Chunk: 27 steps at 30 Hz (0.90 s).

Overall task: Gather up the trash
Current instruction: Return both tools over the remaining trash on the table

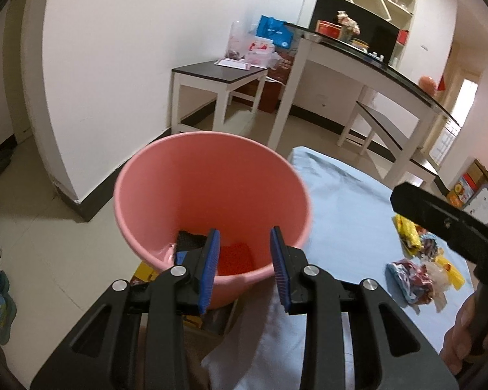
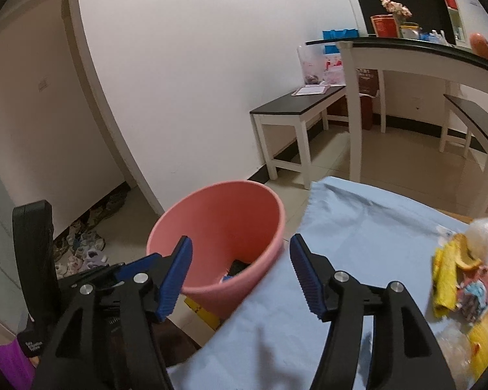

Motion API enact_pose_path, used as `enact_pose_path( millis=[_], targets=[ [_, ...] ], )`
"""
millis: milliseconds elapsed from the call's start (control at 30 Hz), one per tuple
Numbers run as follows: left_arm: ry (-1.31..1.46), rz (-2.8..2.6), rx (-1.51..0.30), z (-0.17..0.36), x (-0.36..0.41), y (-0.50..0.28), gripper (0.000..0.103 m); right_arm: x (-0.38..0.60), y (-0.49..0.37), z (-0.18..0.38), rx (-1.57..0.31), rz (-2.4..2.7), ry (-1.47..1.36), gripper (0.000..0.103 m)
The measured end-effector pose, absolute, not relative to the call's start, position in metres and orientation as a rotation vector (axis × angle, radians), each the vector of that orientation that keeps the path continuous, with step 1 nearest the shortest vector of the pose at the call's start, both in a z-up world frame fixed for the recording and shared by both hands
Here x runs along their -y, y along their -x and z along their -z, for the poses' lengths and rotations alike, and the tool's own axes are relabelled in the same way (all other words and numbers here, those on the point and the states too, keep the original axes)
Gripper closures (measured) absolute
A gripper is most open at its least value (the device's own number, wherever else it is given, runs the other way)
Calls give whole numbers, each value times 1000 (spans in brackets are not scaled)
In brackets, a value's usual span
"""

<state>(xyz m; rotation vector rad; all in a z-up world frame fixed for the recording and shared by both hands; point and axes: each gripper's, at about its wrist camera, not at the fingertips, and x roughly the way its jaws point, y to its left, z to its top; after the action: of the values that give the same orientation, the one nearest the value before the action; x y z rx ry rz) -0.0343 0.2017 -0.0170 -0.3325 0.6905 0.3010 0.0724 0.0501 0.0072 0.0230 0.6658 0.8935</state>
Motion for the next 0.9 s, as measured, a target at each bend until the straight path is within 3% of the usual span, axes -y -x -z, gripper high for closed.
enact_pose_path(
  millis=[433,900],
  targets=[
    [287,-167,-715,14,-150,18,71,49,-62,2,-667,-699,-30,32],
    [214,-17,-795,23,-82,-7,71,148,-56,34,-713,-524,-73,32]
  ],
)
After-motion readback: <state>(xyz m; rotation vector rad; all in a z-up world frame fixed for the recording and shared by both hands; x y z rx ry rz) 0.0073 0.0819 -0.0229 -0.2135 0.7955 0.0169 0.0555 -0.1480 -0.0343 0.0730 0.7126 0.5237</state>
